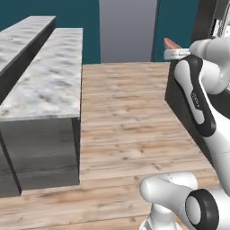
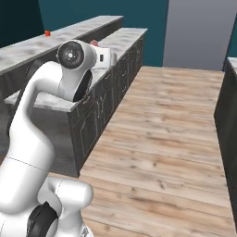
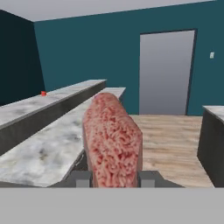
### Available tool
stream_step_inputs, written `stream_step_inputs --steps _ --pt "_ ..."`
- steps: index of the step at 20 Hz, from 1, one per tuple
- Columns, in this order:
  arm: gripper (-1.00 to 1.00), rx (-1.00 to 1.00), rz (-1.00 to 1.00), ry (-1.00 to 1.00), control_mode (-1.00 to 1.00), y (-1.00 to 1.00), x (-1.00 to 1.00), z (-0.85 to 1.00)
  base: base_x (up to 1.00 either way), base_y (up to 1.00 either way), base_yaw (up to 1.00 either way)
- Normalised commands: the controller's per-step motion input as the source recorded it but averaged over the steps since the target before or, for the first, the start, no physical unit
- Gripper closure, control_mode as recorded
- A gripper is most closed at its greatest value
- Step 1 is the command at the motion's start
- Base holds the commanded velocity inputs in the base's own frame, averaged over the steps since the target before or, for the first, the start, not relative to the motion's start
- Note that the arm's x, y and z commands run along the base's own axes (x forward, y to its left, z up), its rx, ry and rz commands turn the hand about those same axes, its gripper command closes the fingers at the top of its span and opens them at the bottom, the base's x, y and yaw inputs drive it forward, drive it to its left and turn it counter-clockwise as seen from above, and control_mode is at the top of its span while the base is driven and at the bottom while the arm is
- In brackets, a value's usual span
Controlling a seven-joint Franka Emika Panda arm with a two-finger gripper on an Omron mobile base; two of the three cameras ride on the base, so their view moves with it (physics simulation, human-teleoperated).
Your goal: Take the cheese, steak, and tomato from the fridge and place them on the plate on the dining counter to create an appetizer plate.
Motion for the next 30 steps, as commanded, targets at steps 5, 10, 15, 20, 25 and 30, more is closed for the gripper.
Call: stream_step_inputs --steps 5,10,15,20,25,30 --pt "1.00 0.00 0.00 0.00 1.00 0.00 0.00 0.00 0.00 1.00 0.00" --pt "1.00 0.00 0.00 0.00 1.00 0.00 0.00 0.00 0.00 1.00 0.00" --pt "1.00 0.00 0.00 0.00 1.00 0.00 0.00 0.00 0.00 1.00 -0.02" --pt "1.00 0.00 0.00 0.00 1.00 0.00 0.00 0.00 0.00 1.00 -0.03" --pt "1.00 0.00 0.00 0.00 1.00 0.00 0.00 0.00 0.00 1.00 -0.03" --pt "1.00 0.00 0.00 0.00 1.00 0.00 0.00 0.00 0.00 1.00 -0.08"
